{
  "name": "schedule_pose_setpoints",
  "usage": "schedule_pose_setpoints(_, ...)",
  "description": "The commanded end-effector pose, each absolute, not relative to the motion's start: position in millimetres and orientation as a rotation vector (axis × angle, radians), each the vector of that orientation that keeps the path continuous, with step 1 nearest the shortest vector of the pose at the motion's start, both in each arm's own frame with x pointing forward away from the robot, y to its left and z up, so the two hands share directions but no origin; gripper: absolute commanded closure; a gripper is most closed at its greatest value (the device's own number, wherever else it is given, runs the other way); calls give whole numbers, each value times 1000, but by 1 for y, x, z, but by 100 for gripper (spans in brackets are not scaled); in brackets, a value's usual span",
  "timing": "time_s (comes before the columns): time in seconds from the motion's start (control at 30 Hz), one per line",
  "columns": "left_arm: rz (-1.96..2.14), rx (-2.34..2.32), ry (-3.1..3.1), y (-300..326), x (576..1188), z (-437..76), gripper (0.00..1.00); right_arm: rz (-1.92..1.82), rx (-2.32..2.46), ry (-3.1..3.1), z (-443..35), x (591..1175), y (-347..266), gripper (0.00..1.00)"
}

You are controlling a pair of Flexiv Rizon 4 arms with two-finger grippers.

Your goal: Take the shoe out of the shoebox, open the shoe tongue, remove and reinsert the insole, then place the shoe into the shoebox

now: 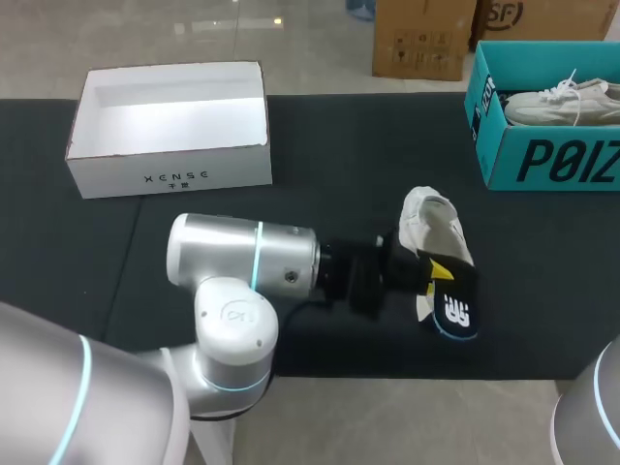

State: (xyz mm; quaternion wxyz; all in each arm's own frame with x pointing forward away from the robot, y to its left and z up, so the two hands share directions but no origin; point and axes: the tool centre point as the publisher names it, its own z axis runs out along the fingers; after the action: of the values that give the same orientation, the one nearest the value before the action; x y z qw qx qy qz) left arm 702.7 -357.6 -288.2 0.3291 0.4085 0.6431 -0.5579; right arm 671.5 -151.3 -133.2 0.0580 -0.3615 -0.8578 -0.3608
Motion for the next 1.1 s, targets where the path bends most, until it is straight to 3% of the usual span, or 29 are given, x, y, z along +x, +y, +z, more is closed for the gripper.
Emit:
schedule_pose_setpoints(0.03, -1471, 1091, 1701, -355, 710, -292, 100, -1089, -1096, -2600, -134, 672, -152, 0)
schedule_pose_setpoints(0.5, -1569, 1157, 1542, -383, 727, -297, 100, -1089, -1096, -2600, -134, 672, -152, 0)
schedule_pose_setpoints(1.07, -1489, 1157, 1726, -365, 724, -303, 100, -1089, -1096, -2600, -134, 672, -152, 0)
schedule_pose_setpoints(1.1, -1488, 1159, 1731, -365, 724, -304, 80, -1089, -1096, -2600, -134, 672, -152, 0)
